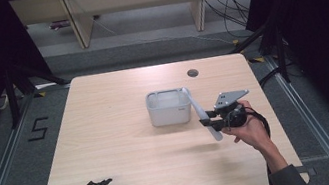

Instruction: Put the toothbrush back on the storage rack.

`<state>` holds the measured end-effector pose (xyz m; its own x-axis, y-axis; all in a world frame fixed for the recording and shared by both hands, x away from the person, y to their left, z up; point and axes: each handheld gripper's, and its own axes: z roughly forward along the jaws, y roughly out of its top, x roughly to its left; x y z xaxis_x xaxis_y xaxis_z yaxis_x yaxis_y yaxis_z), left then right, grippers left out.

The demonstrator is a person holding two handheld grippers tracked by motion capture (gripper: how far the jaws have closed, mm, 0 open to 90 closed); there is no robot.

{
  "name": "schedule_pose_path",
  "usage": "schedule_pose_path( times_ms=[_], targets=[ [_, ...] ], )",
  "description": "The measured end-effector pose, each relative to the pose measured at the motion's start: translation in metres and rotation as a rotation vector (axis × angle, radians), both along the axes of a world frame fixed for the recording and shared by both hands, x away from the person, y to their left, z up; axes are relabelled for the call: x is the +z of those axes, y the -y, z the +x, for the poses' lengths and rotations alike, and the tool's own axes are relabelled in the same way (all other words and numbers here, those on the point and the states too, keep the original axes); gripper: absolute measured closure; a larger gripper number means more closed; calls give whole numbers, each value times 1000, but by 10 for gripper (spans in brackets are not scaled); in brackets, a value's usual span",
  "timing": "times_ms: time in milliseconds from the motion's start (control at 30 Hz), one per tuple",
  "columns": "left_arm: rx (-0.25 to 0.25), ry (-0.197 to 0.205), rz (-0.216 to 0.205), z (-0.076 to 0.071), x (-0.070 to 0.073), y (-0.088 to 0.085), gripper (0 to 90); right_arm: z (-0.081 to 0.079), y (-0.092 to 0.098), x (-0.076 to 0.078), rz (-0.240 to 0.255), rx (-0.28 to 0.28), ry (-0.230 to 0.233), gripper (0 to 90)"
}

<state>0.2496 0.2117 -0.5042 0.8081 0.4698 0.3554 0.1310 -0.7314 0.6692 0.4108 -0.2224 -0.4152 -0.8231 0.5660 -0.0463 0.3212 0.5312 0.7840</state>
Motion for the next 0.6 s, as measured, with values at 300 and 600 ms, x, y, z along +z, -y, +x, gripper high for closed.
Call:
schedule_pose_path(
  times_ms=[300,600],
  targets=[
    [9,7,-8,0,-1,0,150,2,1,2,78,-58,57,670],
    [8,2,-4,0,0,0,150,1,-5,12,139,-71,73,670]
  ],
)
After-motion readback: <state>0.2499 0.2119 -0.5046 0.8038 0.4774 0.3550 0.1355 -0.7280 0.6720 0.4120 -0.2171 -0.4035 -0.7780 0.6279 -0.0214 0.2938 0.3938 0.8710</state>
